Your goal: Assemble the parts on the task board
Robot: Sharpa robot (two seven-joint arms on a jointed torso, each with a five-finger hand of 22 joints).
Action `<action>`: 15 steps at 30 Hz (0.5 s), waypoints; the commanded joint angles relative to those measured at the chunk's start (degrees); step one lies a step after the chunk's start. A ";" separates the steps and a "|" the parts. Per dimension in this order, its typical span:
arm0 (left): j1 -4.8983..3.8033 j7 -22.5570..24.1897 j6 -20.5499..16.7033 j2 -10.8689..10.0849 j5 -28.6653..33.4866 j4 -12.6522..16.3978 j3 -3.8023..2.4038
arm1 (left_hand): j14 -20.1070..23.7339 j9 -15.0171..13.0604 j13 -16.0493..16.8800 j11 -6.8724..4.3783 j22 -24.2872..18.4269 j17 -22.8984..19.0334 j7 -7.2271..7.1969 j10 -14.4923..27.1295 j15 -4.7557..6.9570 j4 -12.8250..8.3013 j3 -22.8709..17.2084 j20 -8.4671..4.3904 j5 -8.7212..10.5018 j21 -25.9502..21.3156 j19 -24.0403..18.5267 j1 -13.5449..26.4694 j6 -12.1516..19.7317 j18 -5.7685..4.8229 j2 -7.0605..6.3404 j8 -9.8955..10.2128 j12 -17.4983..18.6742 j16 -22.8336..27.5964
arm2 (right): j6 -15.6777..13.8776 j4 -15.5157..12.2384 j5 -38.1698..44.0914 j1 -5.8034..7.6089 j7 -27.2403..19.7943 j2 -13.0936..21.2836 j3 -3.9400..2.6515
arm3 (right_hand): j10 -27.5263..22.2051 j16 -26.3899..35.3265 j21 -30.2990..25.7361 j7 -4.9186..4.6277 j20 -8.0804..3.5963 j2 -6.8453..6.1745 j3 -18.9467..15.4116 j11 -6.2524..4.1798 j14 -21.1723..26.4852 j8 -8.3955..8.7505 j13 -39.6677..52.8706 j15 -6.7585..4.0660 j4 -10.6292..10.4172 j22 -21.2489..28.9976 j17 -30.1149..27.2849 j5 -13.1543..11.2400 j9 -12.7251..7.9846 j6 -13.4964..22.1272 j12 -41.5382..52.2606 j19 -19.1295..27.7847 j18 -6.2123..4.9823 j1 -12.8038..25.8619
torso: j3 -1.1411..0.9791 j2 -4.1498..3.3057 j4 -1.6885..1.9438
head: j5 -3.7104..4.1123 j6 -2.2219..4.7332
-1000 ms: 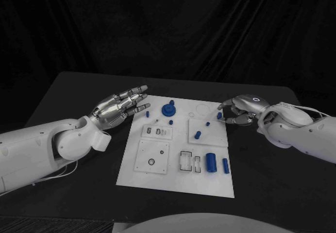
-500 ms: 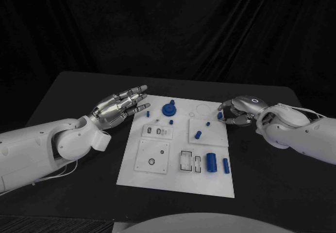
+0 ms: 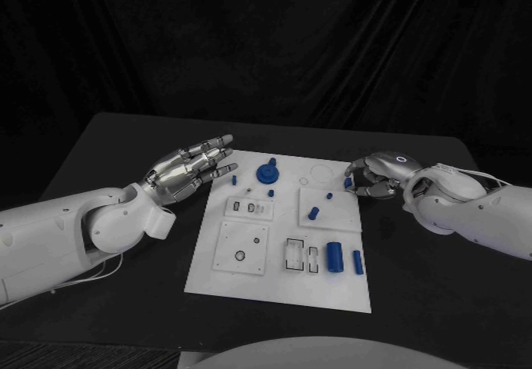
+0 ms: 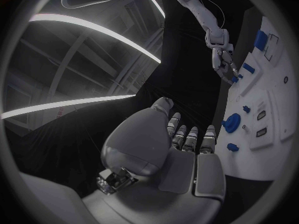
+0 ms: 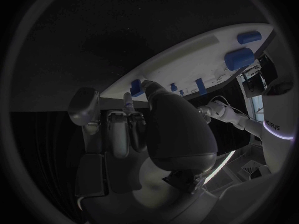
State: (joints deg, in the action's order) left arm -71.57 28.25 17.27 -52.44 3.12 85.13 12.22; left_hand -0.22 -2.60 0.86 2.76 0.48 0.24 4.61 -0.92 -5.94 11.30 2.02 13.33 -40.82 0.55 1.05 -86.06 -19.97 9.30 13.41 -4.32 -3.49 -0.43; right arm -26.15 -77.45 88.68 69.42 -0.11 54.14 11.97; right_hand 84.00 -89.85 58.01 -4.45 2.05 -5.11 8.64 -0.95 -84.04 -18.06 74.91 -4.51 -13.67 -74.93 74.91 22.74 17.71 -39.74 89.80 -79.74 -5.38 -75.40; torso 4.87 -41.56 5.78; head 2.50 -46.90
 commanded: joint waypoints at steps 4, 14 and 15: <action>0.09 0.65 0.84 0.04 -0.03 0.05 -0.05 | -0.03 0.02 0.08 0.31 0.09 0.05 0.09 0.09 -0.36 0.01 -0.36 0.31 -0.26 0.25 0.08 0.22 0.16 1.05 -0.05 -0.26 -0.35 -0.37 | -0.69 0.39 0.07 -0.44 1.30 -0.30 -0.03 | 6.00 0.48 -0.69 0.00 0.00 0.53 -0.33 0.13 -5.77 -4.92 15.09 0.22 0.74 -2.24 14.45 -0.38 2.87 0.99 0.20 0.04 -0.77 -0.32 | 0.00 0.00 0.01 | 0.01 -0.14; 0.13 0.53 0.91 0.05 -0.03 -0.01 -0.05 | -0.03 0.02 0.08 0.31 0.09 0.05 0.09 0.09 -0.36 0.01 -0.36 0.31 -0.26 0.25 0.08 0.22 0.16 1.05 -0.05 -0.26 -0.35 -0.37 | -0.86 0.79 0.07 -0.71 1.09 -0.65 -0.03 | 6.00 0.95 -1.91 0.34 -0.13 1.37 -0.51 -0.11 -5.63 -13.39 15.09 0.05 1.62 -2.36 13.98 -0.12 8.13 2.09 0.20 -0.03 -0.90 -0.27 | -0.01 -0.01 0.04 | -0.13 -0.26; 0.14 0.52 0.91 0.04 -0.03 -0.01 -0.05 | -0.03 0.02 0.08 0.31 0.09 0.05 0.09 0.09 -0.36 0.01 -0.36 0.31 -0.26 0.25 0.08 0.22 0.16 1.05 -0.05 -0.26 -0.35 -0.37 | -1.03 0.77 0.07 -0.72 0.98 -0.64 -0.03 | 6.00 0.95 -1.94 0.38 -0.16 1.46 -0.46 -0.17 -5.64 -14.05 15.09 0.03 1.71 -2.40 13.99 0.09 8.56 2.15 0.20 -0.06 -0.89 -0.33 | -0.01 -0.01 0.03 | -0.15 -0.30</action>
State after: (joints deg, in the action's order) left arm -71.53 28.22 17.32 -52.44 3.12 85.06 12.22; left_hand -0.22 -2.61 0.86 2.76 0.48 0.24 4.61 -0.92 -5.93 11.30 2.02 13.33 -40.82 0.55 1.05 -86.06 -19.97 9.30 13.41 -4.32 -3.49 -0.43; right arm -26.17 -76.69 88.66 68.91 0.10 53.49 11.94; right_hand 84.00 -89.16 56.46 -4.28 2.05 -4.05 8.22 -0.95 -84.03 -31.54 74.90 -4.51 -12.32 -74.92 74.91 22.58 25.87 -37.87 89.79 -79.74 -5.38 -75.69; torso 4.86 -41.55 5.81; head 2.43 -47.14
